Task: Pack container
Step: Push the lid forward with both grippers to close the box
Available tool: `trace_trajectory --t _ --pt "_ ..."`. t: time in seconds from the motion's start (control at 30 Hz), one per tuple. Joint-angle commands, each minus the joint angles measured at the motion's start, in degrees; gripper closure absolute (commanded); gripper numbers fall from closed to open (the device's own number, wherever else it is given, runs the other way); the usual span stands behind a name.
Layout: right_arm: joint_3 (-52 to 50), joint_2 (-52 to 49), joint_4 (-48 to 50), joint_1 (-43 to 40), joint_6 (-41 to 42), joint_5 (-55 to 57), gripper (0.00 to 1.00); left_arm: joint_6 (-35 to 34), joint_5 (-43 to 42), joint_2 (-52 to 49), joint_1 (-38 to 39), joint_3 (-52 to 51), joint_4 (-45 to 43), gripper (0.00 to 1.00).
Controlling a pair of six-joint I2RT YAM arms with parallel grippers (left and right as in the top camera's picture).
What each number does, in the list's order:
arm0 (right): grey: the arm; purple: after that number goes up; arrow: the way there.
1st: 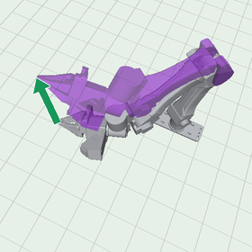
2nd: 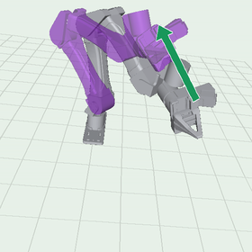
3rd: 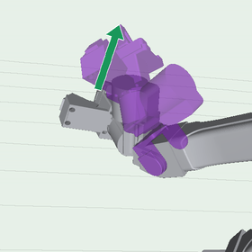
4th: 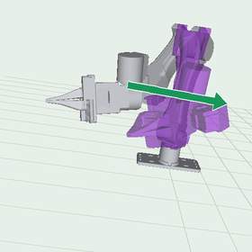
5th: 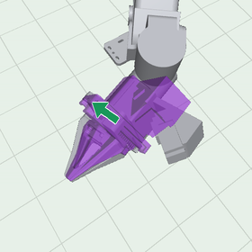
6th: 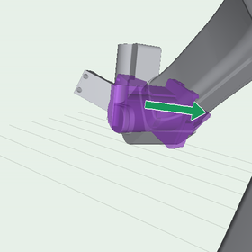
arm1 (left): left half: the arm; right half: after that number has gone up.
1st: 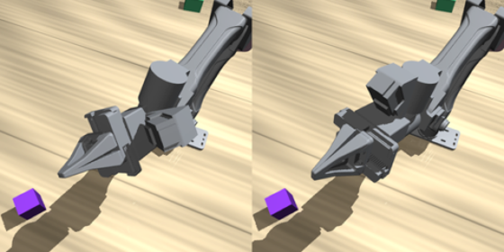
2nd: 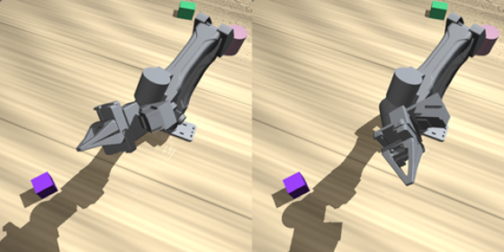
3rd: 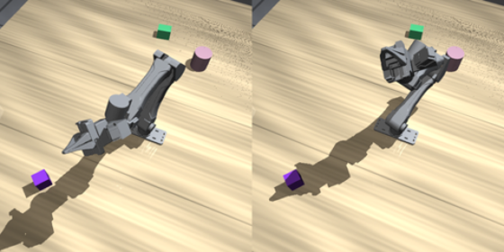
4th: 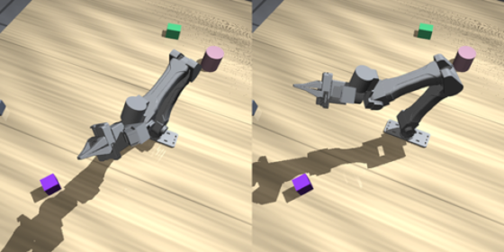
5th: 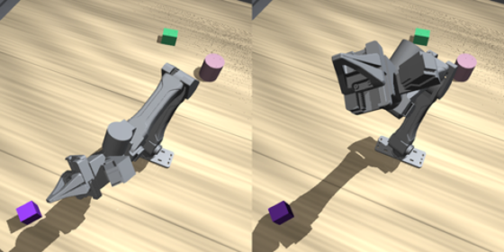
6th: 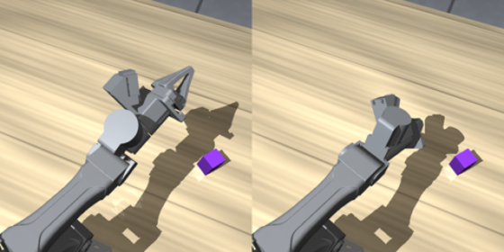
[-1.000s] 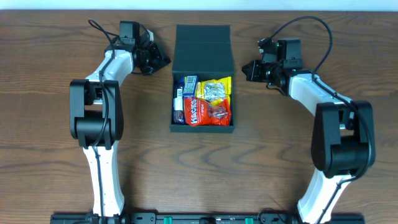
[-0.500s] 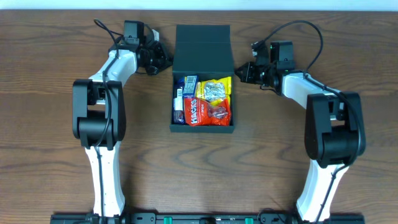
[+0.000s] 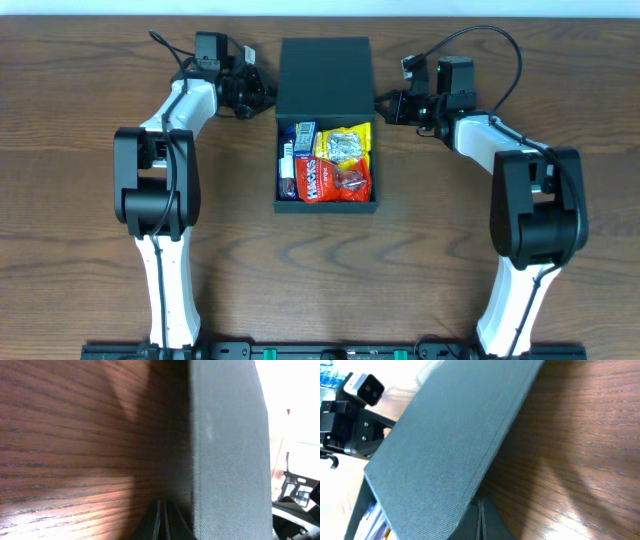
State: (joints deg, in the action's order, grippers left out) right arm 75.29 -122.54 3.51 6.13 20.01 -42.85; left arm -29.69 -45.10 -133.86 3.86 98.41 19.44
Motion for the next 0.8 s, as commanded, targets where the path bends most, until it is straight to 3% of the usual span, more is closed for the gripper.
trace_trajectory --t 0.0,0.2,0.77 --pt "0.90 -0.15 0.66 0.92 0.31 -7.87 0.99 1.44 -4.07 -0.24 0.72 2.43 -0.04 0.94" --pt "0.90 -0.15 5.92 0.52 0.11 -19.12 0.99 7.48 -10.54 -0.09 0.66 6.56 0.31 0.94" --pt "0.90 0.35 8.09 -3.06 1.20 -37.13 0.99 25.94 -8.31 12.85 -1.31 7.98 12.13 0.94"
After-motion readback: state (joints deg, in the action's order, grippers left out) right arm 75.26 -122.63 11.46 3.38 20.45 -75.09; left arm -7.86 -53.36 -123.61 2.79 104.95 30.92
